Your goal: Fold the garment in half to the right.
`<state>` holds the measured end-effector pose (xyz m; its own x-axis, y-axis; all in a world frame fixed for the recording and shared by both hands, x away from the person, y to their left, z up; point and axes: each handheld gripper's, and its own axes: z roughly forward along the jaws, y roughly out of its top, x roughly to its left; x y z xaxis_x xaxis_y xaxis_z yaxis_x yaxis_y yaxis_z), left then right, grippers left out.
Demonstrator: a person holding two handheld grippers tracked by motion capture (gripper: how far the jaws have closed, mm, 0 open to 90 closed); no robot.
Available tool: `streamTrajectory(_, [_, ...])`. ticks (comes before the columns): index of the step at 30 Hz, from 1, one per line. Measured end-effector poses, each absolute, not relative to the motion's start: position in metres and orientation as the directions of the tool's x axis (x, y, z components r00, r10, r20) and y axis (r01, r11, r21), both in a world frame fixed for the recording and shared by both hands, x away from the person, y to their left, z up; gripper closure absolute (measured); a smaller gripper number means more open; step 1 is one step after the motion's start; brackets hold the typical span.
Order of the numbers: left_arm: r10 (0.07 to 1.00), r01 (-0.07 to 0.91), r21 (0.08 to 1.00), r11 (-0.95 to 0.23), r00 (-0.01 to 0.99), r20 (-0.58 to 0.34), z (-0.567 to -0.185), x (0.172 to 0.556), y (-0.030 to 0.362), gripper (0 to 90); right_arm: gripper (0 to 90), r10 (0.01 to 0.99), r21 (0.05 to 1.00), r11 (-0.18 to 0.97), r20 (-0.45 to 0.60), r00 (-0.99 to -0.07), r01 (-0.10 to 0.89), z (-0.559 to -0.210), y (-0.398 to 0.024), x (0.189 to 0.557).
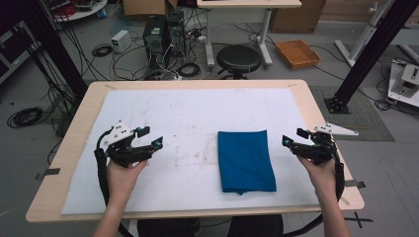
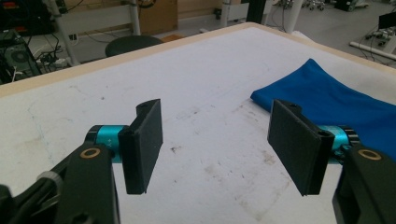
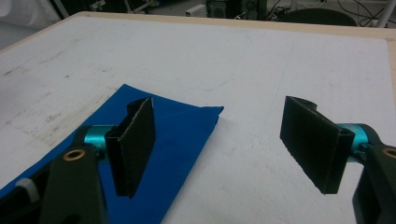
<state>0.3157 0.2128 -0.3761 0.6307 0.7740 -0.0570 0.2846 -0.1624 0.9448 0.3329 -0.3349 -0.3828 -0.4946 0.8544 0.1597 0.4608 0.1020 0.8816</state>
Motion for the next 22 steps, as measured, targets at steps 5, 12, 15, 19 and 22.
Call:
streamTrajectory(5, [0.771,0.286,0.944,-0.164,0.634,-0.058,-0.3765,0.3152,0.2124,35.7,26.5,0.853,0.881,0.103,0.161,-0.496,0.463,-0.3836,-0.3344,0.3340])
streamTrajectory(12, [0.768,0.290,0.943,-0.165,0.638,-0.062,-0.3781,0.3156,0.2112,35.7,26.5,0.853,0.881,0.094,0.170,-0.494,0.465,-0.3841,-0.3364,0.3344])
streamTrajectory(15, [0.769,0.298,0.940,-0.165,0.636,-0.066,-0.3793,0.3159,0.2109,35.7,26.5,0.854,0.881,0.089,0.173,-0.491,0.466,-0.3840,-0.3375,0.3343])
streamTrajectory(19, [0.773,0.300,0.940,-0.161,0.631,-0.069,-0.3801,0.3159,0.2117,35.7,26.3,0.853,0.881,0.085,0.176,-0.491,0.465,-0.3843,-0.3382,0.3352])
streamTrajectory(22, [0.775,0.306,0.939,-0.158,0.627,-0.074,-0.3805,0.3156,0.2125,35.7,26.1,0.854,0.881,0.082,0.179,-0.488,0.467,-0.3846,-0.3382,0.3362])
